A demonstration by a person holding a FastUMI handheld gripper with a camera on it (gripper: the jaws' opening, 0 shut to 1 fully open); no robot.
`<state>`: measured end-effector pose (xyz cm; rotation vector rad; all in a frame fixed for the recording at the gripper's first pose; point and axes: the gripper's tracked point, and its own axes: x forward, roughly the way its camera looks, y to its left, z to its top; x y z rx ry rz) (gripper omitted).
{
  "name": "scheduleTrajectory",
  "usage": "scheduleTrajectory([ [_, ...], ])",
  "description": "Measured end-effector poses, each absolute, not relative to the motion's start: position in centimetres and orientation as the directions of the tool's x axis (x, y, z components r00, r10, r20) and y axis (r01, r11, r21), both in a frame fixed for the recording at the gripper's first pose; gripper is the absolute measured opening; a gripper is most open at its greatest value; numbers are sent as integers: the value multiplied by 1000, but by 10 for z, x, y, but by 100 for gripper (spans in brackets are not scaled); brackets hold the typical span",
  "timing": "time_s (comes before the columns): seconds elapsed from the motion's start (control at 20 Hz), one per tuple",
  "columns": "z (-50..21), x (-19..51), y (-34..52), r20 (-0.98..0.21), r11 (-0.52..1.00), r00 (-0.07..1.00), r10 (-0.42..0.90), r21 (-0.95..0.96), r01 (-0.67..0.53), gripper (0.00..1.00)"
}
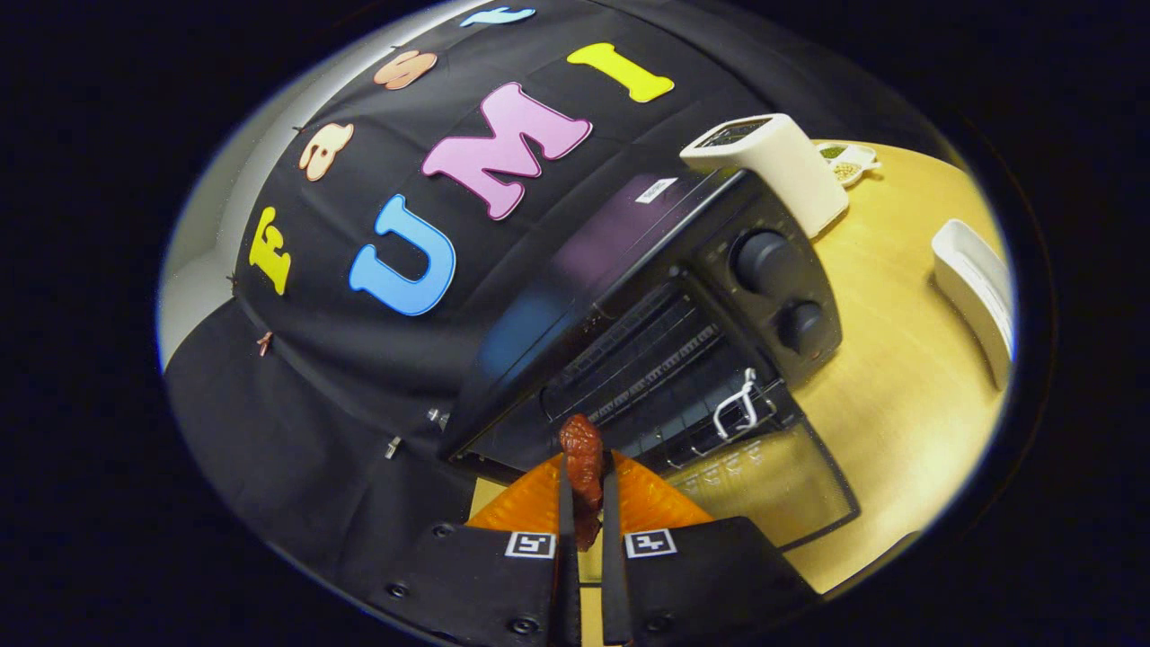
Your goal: Open the toaster oven, put the food inside, and close the toaster oven door.
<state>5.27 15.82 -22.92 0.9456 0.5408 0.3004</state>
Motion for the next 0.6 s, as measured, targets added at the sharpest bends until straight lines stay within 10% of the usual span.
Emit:
scheduleTrajectory([
  [0.6, -258, 119, 166, -297, 523, 873, 386, 851, 58, 13],
])
